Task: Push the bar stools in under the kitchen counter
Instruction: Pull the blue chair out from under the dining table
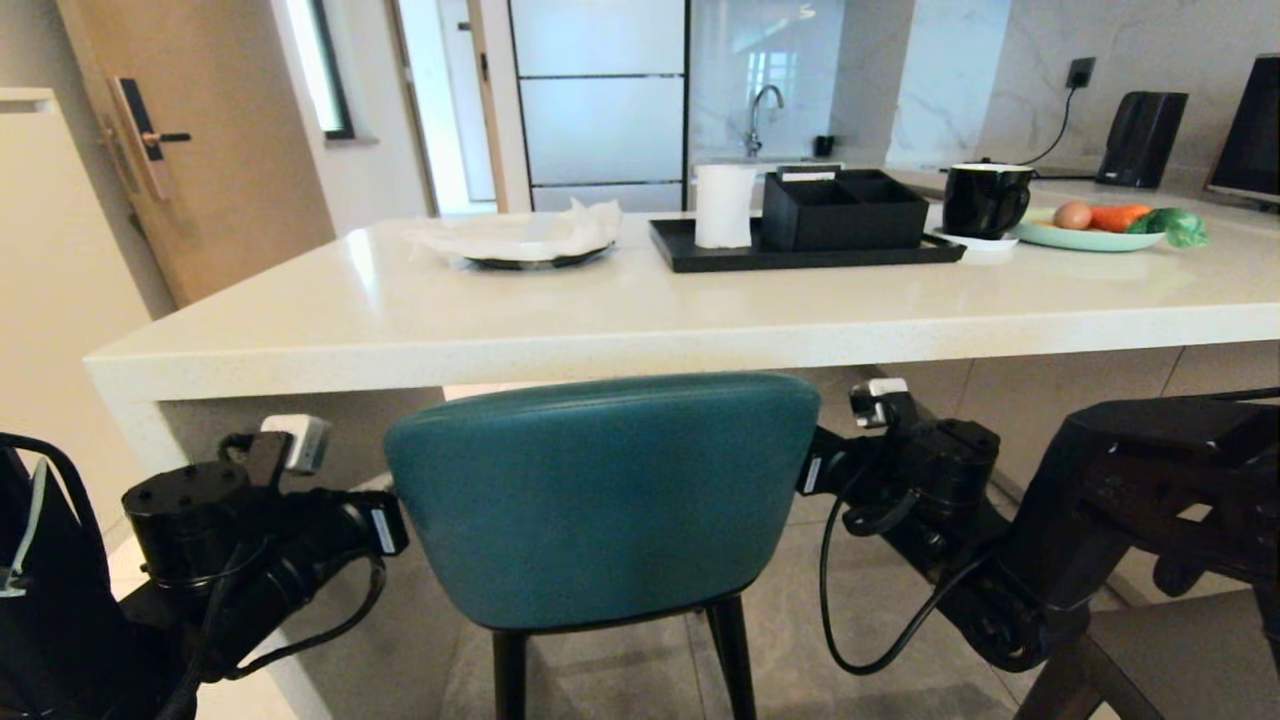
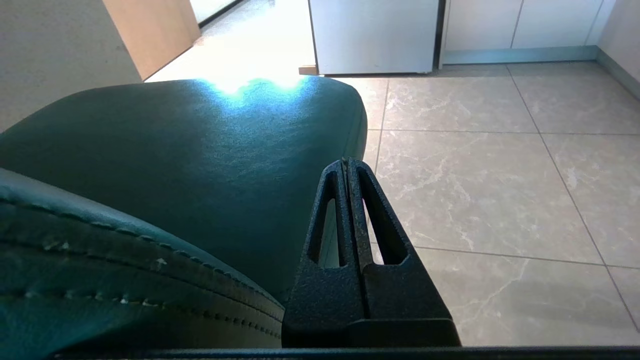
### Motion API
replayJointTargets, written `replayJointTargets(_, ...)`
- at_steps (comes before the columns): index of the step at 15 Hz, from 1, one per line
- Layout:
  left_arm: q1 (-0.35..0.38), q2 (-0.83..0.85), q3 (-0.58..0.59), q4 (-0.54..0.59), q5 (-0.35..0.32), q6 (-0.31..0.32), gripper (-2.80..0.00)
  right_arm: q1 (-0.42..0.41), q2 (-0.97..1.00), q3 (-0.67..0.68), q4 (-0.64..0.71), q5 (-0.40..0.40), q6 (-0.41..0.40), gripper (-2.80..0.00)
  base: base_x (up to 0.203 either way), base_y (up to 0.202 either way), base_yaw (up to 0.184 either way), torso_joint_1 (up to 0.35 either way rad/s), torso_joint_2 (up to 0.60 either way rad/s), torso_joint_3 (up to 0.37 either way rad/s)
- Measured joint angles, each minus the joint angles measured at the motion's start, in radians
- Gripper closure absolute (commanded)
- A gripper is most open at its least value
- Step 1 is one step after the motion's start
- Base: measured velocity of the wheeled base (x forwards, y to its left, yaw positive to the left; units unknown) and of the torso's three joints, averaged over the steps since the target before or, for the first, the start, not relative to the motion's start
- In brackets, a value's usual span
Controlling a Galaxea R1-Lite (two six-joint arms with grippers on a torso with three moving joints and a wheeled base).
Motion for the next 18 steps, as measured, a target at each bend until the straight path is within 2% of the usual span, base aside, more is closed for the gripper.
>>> replayJointTargets(8, -0.137, 0.019, -0.012, 0.001, 0.033, -0.014, 0.00, 0.072, -0.015, 0.066, -0.006, -0.009, -0.009, 0.00, 0.000, 0.000, 0.000, 0.000, 0.00, 0.000)
replayJointTargets(18, -0.148, -0.013, 0.022, 0.000, 0.029, -0.011, 0.00, 0.081, -0.051, 0.071, 0.004, -0.001, -0.015, 0.00, -0.009, 0.000, 0.000, 0.001, 0.00, 0.000)
